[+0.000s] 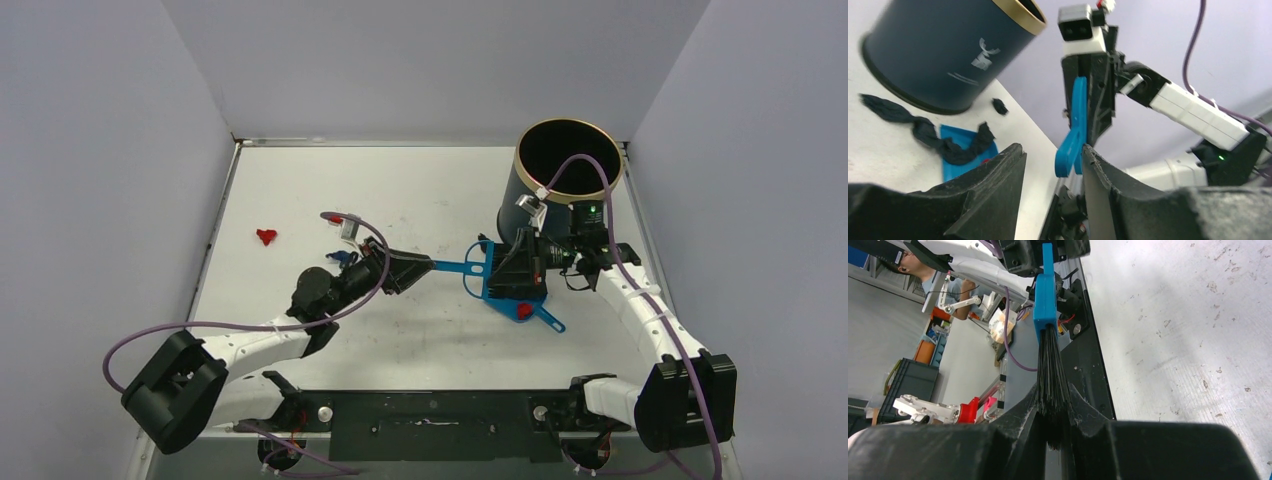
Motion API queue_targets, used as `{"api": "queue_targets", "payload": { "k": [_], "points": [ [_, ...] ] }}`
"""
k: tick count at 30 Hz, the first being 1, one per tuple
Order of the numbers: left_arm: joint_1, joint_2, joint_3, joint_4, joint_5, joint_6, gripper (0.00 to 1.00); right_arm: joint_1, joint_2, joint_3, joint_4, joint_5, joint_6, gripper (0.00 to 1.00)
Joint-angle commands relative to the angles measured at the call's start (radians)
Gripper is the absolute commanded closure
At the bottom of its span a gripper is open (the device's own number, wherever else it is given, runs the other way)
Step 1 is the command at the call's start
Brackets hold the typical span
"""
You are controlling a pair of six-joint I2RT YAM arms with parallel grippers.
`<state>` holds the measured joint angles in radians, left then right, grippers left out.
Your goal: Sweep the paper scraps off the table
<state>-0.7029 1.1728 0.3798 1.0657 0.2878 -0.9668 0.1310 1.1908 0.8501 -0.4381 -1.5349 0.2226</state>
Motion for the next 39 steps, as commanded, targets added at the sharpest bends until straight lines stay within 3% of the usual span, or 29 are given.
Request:
{"api": "queue_targets", "payload": {
  "k": [1,9,14,19,22,27,30,32,36,37,39],
  "points": [
    [0.001,0.057,0.022,0.193,0.163,-0.093,0.56,-0.013,-0.012,0.009,0.056,-0.038,0.000,0.95],
    [0.006,0.085,0.015,0.230,0.187,-0.122,0.72,-0.018,0.008,0.016,0.042,-0.019,-0.015,0.95],
    [0.017,0.073,0.013,0.208,0.168,-0.119,0.68,-0.019,0.003,0.008,0.043,-0.017,-0.010,0.95],
    [0.022,0.063,0.022,0.178,0.147,-0.095,0.69,-0.018,0.003,0.004,0.053,-0.022,0.002,0.95],
    [0.022,0.067,0.028,0.173,0.149,-0.089,0.75,-0.018,0.004,0.003,0.055,-0.022,0.004,0.95],
    [0.022,0.057,0.031,0.143,0.139,-0.073,0.93,-0.018,0.009,-0.018,0.089,-0.022,0.042,0.95],
    [0.022,0.009,0.045,0.028,0.139,-0.027,1.00,-0.015,0.009,-0.030,0.110,-0.020,0.058,0.93],
    [0.022,-0.044,0.061,-0.094,0.142,0.030,1.00,-0.015,0.010,-0.030,0.112,-0.016,0.058,0.80],
    [0.021,-0.177,0.093,-0.374,0.168,0.136,1.00,-0.017,0.011,-0.003,0.079,0.004,0.012,0.39],
    [0.020,-0.211,0.104,-0.446,0.178,0.158,1.00,-0.018,0.013,0.020,0.016,0.034,-0.050,0.32],
    [0.020,-0.274,0.127,-0.602,0.204,0.204,1.00,-0.012,0.038,0.130,-0.295,0.167,-0.366,0.16]
  ]
}}
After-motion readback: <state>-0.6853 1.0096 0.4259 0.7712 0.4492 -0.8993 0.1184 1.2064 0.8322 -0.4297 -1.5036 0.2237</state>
